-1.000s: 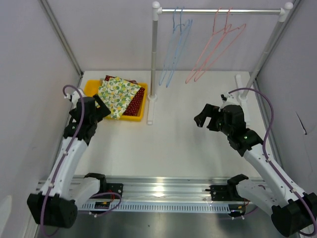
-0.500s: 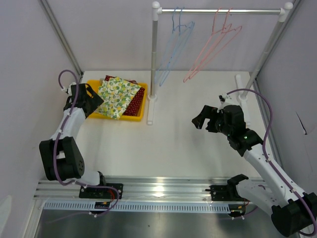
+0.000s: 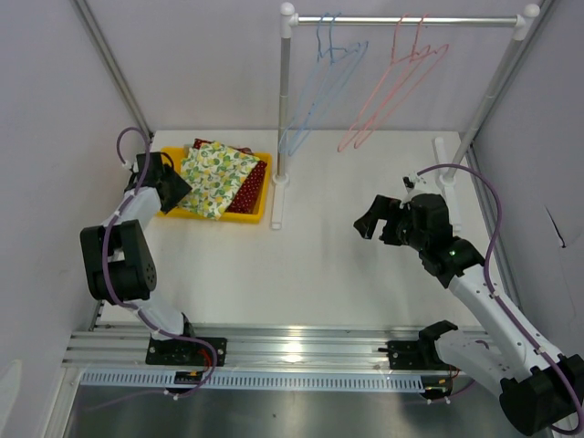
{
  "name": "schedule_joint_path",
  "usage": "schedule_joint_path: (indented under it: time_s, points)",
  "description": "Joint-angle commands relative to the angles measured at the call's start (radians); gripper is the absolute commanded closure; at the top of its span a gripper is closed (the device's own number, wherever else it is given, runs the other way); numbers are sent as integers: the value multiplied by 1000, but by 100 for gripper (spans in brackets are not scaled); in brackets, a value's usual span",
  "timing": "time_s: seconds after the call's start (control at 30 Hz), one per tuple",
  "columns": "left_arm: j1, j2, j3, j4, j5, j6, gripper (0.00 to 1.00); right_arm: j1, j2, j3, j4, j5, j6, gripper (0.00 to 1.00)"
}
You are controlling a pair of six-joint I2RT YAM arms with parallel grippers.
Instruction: Place the skirt on the hanger
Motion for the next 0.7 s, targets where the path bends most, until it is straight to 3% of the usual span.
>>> schedule_joint_path:
  time_s: [0.0,0.27,0.57,0.67]
  points:
    - [12,18,41,52,27,-15,38,-3,-17,1,-12,5,-23,0]
    - [10,19,57,55,32,-8,50,-3,-23,-12,-9,13,-21,1]
    - [12,-4,79,46,55,10,89,-3,-19,-12,-10,16,-18,1]
    - [10,-28,100,34,88,36,94,-3,-17,-10,-6,13,-18,1]
